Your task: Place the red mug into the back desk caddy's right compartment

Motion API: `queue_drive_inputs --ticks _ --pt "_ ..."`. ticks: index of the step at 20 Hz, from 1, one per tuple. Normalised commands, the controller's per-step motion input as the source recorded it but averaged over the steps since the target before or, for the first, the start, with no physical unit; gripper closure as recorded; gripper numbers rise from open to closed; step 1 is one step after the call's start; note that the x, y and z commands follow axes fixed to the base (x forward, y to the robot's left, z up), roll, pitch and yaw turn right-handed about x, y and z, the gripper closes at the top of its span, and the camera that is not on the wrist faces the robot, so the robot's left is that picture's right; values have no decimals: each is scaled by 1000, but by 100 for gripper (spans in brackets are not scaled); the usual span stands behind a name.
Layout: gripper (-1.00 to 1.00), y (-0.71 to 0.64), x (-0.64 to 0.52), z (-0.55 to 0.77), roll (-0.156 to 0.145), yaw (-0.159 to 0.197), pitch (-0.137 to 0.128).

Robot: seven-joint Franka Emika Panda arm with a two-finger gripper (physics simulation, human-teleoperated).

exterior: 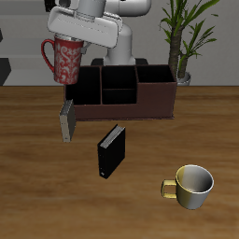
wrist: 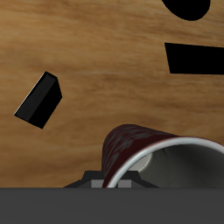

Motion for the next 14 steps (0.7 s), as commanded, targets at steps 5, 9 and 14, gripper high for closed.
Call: queue_drive_inputs --ticks 5,9,14 --pt "100 330 -509 105 59 14 -24" --pt "100 390 -481 51 85 7 -9" --pt "100 385 -484 -111 134 -14 29"
